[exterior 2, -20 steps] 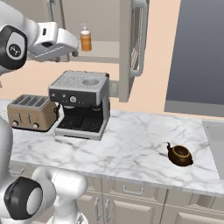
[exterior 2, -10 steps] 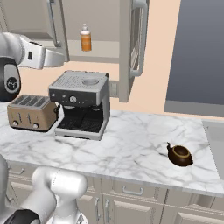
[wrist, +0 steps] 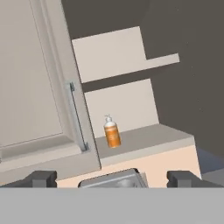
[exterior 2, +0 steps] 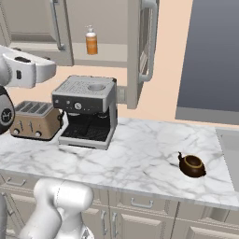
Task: Open the cabinet. Pick the soap dispenser and place it next to the sink. Then close the cabinet.
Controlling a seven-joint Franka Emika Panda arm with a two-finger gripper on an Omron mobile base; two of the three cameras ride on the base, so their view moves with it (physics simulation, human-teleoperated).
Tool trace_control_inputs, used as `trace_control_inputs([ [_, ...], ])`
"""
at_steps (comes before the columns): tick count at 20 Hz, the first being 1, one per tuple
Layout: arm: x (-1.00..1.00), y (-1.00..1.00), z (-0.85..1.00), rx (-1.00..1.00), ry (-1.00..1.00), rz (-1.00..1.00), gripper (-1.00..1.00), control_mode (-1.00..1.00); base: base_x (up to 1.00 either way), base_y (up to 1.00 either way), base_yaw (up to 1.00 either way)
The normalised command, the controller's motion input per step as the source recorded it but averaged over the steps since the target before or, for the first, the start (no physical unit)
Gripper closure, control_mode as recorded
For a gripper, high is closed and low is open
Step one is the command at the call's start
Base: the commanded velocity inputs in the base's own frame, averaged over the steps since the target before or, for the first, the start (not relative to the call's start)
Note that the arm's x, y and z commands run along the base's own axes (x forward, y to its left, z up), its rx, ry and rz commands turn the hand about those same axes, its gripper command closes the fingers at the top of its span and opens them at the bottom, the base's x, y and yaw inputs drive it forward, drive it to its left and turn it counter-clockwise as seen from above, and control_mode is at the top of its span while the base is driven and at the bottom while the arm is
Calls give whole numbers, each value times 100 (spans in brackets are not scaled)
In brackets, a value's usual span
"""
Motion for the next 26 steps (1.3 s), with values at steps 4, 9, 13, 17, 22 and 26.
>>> trace_control_inputs([
  [4, -50, 51, 22, -5, 19, 13, -100, -100, 0, 0, 0],
  [9, -8, 61, -8, -14, 43, 12, -100, -100, 0, 0, 0],
  [13, 1, 21, -36, -2, 23, 11, -100, -100, 0, 0, 0],
  [17, 21, -1, -31, 0, 4, 2, -100, -100, 0, 0, 0],
  [22, 44, -5, -30, 0, -1, 0, -100, -100, 0, 0, 0],
  [26, 71, -1, -18, 0, -7, 0, -100, -100, 0, 0, 0],
])
